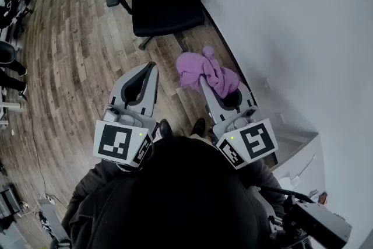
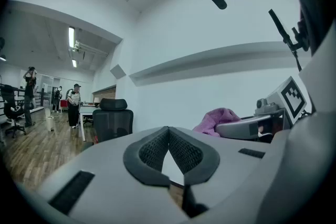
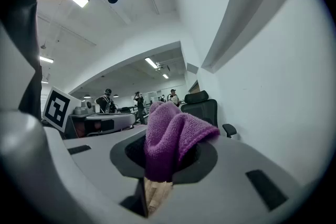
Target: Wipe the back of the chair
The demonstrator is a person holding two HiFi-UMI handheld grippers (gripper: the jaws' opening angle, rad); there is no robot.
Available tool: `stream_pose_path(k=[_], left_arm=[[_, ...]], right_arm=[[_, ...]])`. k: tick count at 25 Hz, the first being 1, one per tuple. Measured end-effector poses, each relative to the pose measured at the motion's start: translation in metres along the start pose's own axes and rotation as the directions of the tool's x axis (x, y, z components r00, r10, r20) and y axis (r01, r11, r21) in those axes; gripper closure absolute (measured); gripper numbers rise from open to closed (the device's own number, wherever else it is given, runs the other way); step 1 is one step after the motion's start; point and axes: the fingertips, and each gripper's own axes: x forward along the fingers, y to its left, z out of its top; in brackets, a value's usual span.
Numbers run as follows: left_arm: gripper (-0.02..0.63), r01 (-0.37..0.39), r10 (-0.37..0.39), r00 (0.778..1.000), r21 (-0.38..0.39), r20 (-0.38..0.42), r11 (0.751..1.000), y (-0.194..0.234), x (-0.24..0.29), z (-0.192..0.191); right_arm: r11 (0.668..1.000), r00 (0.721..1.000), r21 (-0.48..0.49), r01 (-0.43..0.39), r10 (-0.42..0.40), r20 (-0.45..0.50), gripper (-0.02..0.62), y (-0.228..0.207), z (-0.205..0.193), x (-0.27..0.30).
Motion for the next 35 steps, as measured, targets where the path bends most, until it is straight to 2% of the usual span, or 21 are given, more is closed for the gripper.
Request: stream_pose_path(k=[8,15,19,25,30,35], left_arm=[[0.606,0.007,-0.006,0.999,0.030,-0.031,1.000,-0.022,0.024,-0.003],[0.606,0.005,-0.002,0.997,0.035,-0.075,0.999,-0.061,0.056,-0.009],[0.606,-0.021,0.022,0.994,0.017,-0.107,1.000,-0.069,0.069,-0.013],[0.606,-0.096,0.093,0.988,-0.015,-0.127,0.995,-0.016,0.082,-0.034],[0.606,-0.116,0.108,0.988,-0.069,-0.108,0.991,0.052,0.137,-0.051],[0.606,-0.093,0.089,0.995,-0.088,-0.048,0.992,0.129,0.201,-0.039]], right_arm=[[0.999,1.000,0.032,-0.006,0.005,0.022,0.518,-0.029,-0.003,-0.010],[0.996,0.999,0.086,-0.035,0.032,0.034,0.522,-0.073,-0.005,-0.030],[0.994,1.000,0.108,-0.009,0.006,0.030,0.522,-0.109,0.000,-0.035],[0.994,0.999,0.110,0.028,-0.030,0.022,0.522,-0.141,-0.004,0.007],[0.996,1.000,0.088,0.004,-0.002,-0.020,0.522,-0.157,-0.010,0.093],[0.997,0.998,0.071,-0.029,0.033,-0.045,0.522,-0.160,0.000,0.188]])
